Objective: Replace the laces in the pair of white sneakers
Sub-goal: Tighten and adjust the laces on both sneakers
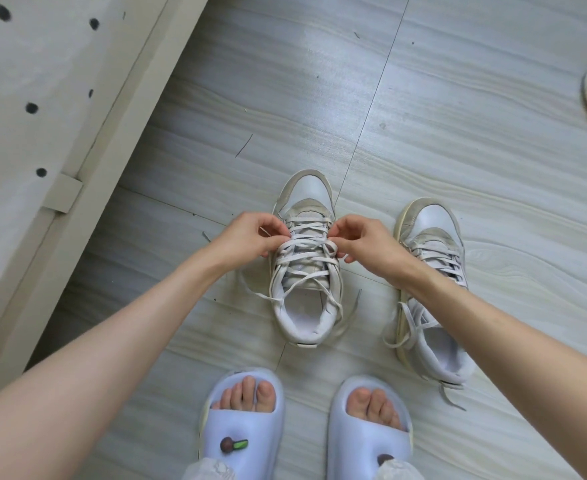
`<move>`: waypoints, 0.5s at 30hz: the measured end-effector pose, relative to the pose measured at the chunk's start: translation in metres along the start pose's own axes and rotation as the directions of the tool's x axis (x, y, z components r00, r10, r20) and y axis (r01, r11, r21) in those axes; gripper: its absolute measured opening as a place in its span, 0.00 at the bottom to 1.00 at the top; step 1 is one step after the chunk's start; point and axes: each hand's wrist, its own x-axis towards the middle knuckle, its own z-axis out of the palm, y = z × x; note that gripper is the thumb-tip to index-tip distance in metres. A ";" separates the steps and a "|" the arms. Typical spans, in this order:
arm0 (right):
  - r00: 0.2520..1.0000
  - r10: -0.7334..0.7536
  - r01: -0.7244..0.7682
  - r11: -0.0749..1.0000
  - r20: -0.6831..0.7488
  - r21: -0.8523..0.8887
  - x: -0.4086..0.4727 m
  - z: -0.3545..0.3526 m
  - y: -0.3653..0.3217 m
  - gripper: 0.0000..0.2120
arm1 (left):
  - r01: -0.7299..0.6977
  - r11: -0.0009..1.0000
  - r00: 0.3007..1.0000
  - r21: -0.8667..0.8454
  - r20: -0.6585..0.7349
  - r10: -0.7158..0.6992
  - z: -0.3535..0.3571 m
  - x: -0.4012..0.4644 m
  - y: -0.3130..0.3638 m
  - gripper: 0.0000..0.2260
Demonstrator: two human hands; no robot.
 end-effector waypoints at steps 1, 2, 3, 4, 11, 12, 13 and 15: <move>1.000 -0.008 0.008 1.000 -0.003 -0.004 0.000 0.001 0.000 0.09 | 0.001 1.000 1.000 0.003 0.001 -0.001 0.000 0.002 0.000 0.08; 1.000 -0.015 0.015 1.000 -0.006 -0.013 0.000 0.001 0.001 0.09 | -0.002 1.000 1.000 0.005 0.003 0.002 0.000 0.003 -0.001 0.08; 1.000 -0.024 0.023 0.999 -0.012 -0.026 0.000 0.002 0.001 0.09 | -0.010 1.000 1.000 0.018 0.006 0.010 0.001 0.003 -0.001 0.08; 0.999 -0.031 0.030 0.999 -0.019 -0.044 0.000 0.003 0.002 0.09 | -0.025 0.999 1.000 0.042 0.009 0.025 0.001 0.004 -0.001 0.08; 0.996 -0.086 0.083 0.952 0.001 -0.295 -0.001 0.006 -0.003 0.06 | -0.107 0.951 0.986 0.288 0.157 0.064 -0.003 0.003 0.009 0.10; 0.994 -0.106 0.101 0.939 0.002 -0.330 -0.002 0.005 -0.006 0.06 | -0.124 0.941 0.984 0.315 0.163 0.075 -0.004 0.003 0.012 0.10; 0.992 -0.129 0.122 0.924 0.005 -0.363 -0.002 0.005 -0.007 0.06 | -0.147 0.929 0.983 0.339 0.158 0.097 -0.004 0.004 0.016 0.09; 0.988 -0.152 0.145 0.900 0.017 -0.411 -0.001 0.004 -0.009 0.06 | -0.193 0.915 0.980 0.354 0.125 0.158 -0.002 0.004 0.021 0.07</move>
